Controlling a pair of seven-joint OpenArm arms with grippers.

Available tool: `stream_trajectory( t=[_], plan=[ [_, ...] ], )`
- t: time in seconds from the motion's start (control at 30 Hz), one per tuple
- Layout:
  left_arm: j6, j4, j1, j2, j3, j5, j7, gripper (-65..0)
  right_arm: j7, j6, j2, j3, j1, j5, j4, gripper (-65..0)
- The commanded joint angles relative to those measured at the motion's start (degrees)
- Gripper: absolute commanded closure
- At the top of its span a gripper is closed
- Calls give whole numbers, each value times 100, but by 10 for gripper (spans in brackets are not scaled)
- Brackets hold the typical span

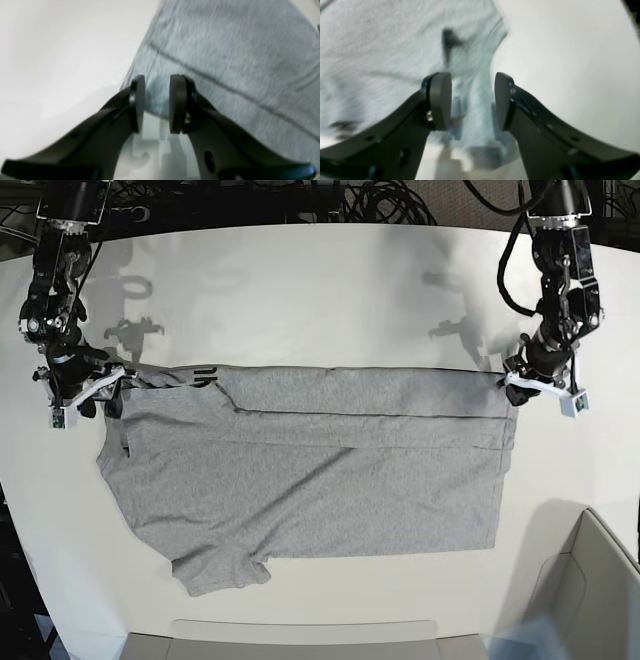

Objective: Fold the T-shirt properly
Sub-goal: 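Lower the folded edge and drag the shirt toward the robot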

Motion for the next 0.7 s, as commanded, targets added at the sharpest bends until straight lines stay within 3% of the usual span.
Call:
stream_trajectory(
  t=[0.0,0.1,0.2,0.53,0.67],
  plan=[
    [-20,121,-112,-93,-27,-28,-63,-180,86,71,103,142,-47,248,78,-279],
    [-20,16,-112,-93,-27,-28,-1,-180,77,317,85,370,-276,731,-45,-279],
    [-29,-169,-129,-93,-27,-28,34,-181,121,431,77,441,-285,784,-414,-279],
    [-73,-503,-411,-85,-9,-63,43,-211,121,431,85,678,-276,801,-572,-279],
    [-82,-846,-498,-102,369,-63,17,-211,95,440,120,828,-162,801,-766,-279]
  ],
)
